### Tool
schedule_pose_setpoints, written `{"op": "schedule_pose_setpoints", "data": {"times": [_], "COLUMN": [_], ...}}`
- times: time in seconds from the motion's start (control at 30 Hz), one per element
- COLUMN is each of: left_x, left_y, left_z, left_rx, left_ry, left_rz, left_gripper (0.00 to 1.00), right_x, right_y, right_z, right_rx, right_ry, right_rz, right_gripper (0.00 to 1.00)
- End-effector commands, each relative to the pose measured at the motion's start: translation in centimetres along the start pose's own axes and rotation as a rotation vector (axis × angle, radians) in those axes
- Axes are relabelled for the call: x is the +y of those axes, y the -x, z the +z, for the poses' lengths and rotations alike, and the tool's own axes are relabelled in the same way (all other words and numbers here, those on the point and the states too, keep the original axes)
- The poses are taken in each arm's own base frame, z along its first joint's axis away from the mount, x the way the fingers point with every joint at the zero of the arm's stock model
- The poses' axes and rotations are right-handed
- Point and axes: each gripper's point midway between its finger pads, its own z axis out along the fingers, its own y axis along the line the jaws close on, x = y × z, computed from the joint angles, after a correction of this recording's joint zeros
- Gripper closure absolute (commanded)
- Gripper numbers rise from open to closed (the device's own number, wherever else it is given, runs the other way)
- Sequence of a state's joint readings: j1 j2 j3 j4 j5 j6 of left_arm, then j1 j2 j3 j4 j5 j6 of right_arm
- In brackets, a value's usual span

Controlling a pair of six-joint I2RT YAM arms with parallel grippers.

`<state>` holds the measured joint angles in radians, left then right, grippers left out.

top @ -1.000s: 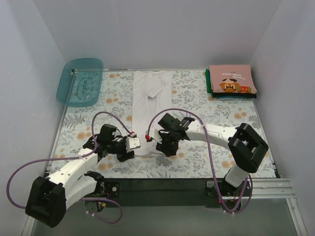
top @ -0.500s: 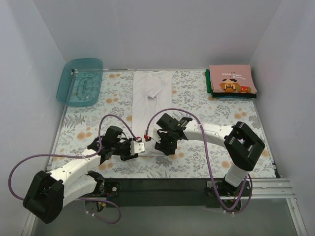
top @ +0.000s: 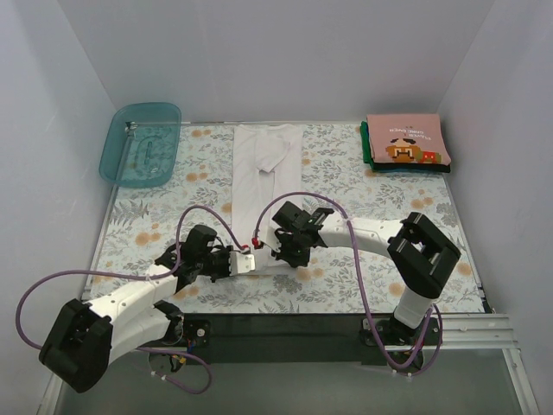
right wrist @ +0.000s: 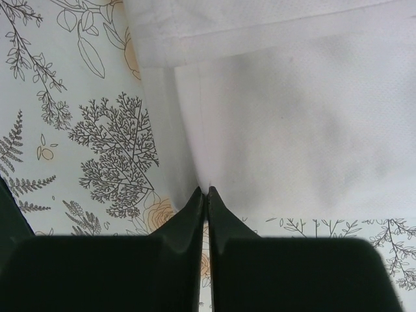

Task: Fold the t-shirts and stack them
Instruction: Fold the tshirt

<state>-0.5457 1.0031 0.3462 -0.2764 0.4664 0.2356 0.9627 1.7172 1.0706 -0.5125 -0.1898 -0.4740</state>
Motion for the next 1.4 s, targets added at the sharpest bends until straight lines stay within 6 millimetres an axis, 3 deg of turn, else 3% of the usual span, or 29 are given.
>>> {"op": "schedule_pose_setpoints", "data": {"times": [0.0, 0.2, 0.47, 0.67, 0.7, 0.73, 0.77, 0.83, 0.9, 0.97, 1.07, 1.17, 1.37], "left_x": [0.7, -0.1, -0.9, -1.6, -1.8, -1.8, -1.9, -2.1, -2.6, -2.7, -3.4, -3.3, -2.3], "left_y": [0.3, 0.1, -0.9, -1.3, -1.2, -0.9, -0.5, 0.8, 1.5, 2.7, 2.6, 2.0, 2.1], "left_z": [-0.4, -0.9, -1.2, -1.1, -1.1, -1.2, -1.3, -1.9, -2.6, -3.1, -3.3, -2.8, -1.7], "left_rx": [-0.008, -0.003, 0.023, 0.025, 0.021, 0.015, 0.007, -0.025, -0.043, -0.076, -0.082, -0.075, -0.072], "left_ry": [0.044, 0.036, 0.030, 0.009, -0.004, -0.009, -0.017, -0.049, -0.073, -0.084, -0.101, -0.091, -0.091], "left_rz": [0.035, 0.024, 0.014, 0.019, 0.015, 0.005, -0.002, -0.014, -0.024, -0.023, -0.015, -0.016, -0.024], "left_gripper": [0.91, 1.00, 1.00, 1.00, 0.98, 0.89, 0.78, 0.70, 0.63, 0.62, 0.62, 0.62, 0.63], "right_x": [0.0, 0.6, 1.5, 1.7, 1.7, 2.0, 2.1, 2.5, 3.0, 3.2, 3.3, 2.8, 1.6], "right_y": [0.6, 0.0, -2.5, -3.3, -3.3, -3.1, -2.6, -1.4, -0.1, 1.4, 1.8, 0.9, 1.7], "right_z": [-0.6, -1.2, -1.0, -0.2, -0.1, -0.2, -0.7, -1.7, -3.5, -5.5, -6.8, -5.9, -3.7], "right_rx": [-0.026, -0.021, 0.017, 0.033, 0.032, 0.025, 0.003, -0.041, -0.094, -0.163, -0.201, -0.166, -0.161], "right_ry": [-0.020, -0.007, -0.001, 0.010, 0.013, 0.025, 0.028, 0.027, 0.031, 0.017, -0.006, -0.025, -0.033], "right_rz": [-0.012, -0.014, -0.021, -0.023, -0.024, -0.025, -0.030, -0.045, -0.062, -0.093, -0.143, -0.176, -0.203], "right_gripper": [0.95, 0.99, 0.99, 0.99, 0.91, 0.66, 0.53, 0.41, 0.41, 0.42, 0.39, 0.38, 0.38]}}
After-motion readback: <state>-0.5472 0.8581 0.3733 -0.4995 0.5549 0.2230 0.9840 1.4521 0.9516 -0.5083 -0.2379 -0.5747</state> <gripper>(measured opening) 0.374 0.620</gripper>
